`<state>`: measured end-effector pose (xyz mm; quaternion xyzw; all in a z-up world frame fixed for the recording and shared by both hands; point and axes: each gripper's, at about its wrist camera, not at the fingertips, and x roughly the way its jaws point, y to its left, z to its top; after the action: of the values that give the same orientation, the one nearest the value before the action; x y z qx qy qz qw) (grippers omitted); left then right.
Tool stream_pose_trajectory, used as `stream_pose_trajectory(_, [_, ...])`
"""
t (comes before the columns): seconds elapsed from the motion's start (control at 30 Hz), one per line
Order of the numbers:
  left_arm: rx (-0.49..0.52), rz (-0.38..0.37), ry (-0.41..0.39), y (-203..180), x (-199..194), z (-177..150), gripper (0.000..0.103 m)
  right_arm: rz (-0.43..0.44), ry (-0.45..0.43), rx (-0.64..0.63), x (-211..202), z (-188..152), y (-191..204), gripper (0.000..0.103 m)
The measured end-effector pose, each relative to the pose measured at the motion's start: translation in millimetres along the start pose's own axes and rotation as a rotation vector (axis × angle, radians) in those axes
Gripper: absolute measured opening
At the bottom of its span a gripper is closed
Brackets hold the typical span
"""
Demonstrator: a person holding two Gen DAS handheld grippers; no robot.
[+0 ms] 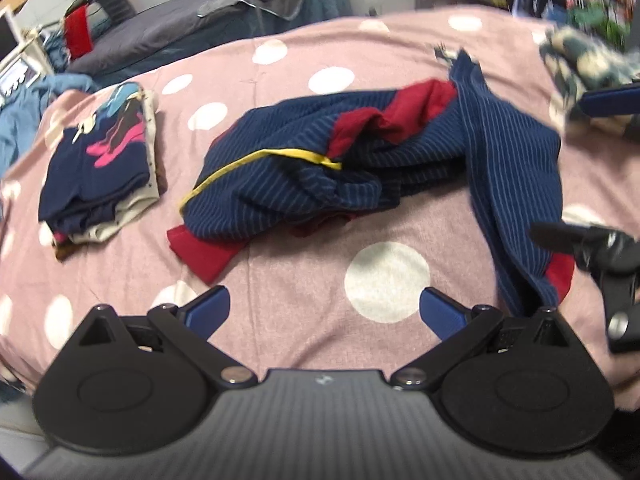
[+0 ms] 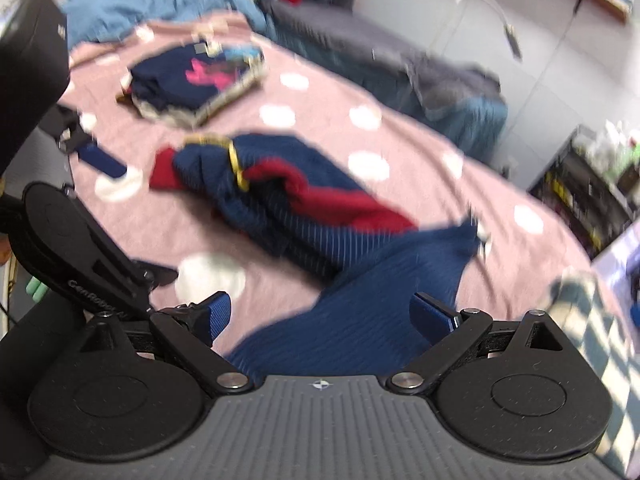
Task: Fold small clothes
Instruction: 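Grasp the navy sweater with the right gripper and lift it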
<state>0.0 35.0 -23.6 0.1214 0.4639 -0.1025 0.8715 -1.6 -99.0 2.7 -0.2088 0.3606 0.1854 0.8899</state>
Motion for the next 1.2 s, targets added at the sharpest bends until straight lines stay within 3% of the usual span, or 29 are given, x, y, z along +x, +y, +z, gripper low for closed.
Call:
stream_pose_trajectory(0.07, [-0.023, -0.004, -0.025, 7, -2, -10, 0.103, 0.035, -0.082, -0.047, 0, 4, 2, 0.103])
stream_pose_trajectory(0.17, [-0.056, 0.033, -0.041, 19, 1, -26, 0.103, 0.091, -0.132, -0.155, 12, 16, 17, 0.103])
stream_pose_trajectory(0.3, [-0.081, 0.144, -0.019, 33, 10, -43, 0.103, 0.131, -0.144, -0.322, 52, 35, 48, 0.103])
stream_pose_trajectory(0.4, [-0.108, 0.142, -0.002, 45, 12, -51, 0.103, 0.124, -0.133, -0.448, 87, 42, 68, 0.103])
stream_pose_trajectory(0.5, [-0.18, 0.084, -0.022, 58, 14, -60, 0.095, 0.114, -0.076, -0.538, 119, 40, 82, 0.083])
stream_pose_trajectory(0.53, [-0.193, 0.072, -0.021, 61, 16, -63, 0.092, 0.102, -0.051, -0.556, 127, 38, 85, 0.068])
stream_pose_trajectory(0.57, [-0.202, 0.061, -0.018, 63, 20, -64, 0.083, 0.095, -0.04, -0.564, 132, 37, 86, 0.059])
stream_pose_trajectory(0.7, [-0.212, 0.025, 0.007, 65, 37, -63, 0.048, 0.138, -0.072, -0.401, 119, 53, 62, 0.037])
stream_pose_trajectory(0.77, [-0.229, 0.007, 0.007, 68, 46, -59, 0.042, 0.181, -0.083, -0.283, 110, 65, 41, 0.033])
stream_pose_trajectory(0.87, [-0.23, -0.004, -0.011, 66, 50, -44, 0.041, 0.211, -0.112, -0.116, 106, 87, 3, 0.029])
stream_pose_trajectory(0.93, [-0.218, 0.007, -0.04, 61, 47, -33, 0.042, 0.166, -0.144, -0.04, 109, 102, -27, 0.028])
stream_pose_trajectory(1.07, [-0.187, 0.009, -0.081, 48, 45, -18, 0.053, -0.052, -0.157, 0.063, 130, 129, -105, 0.026])
stream_pose_trajectory(1.1, [-0.187, 0.005, -0.086, 46, 46, -17, 0.055, -0.107, -0.143, 0.075, 139, 132, -123, 0.024])
stream_pose_trajectory(1.17, [-0.193, -0.001, -0.088, 41, 50, -17, 0.057, -0.233, -0.114, 0.101, 156, 134, -161, 0.009])
stream_pose_trajectory(1.2, [-0.192, -0.002, -0.084, 40, 53, -18, 0.057, -0.297, -0.092, 0.105, 164, 131, -175, 0.009])
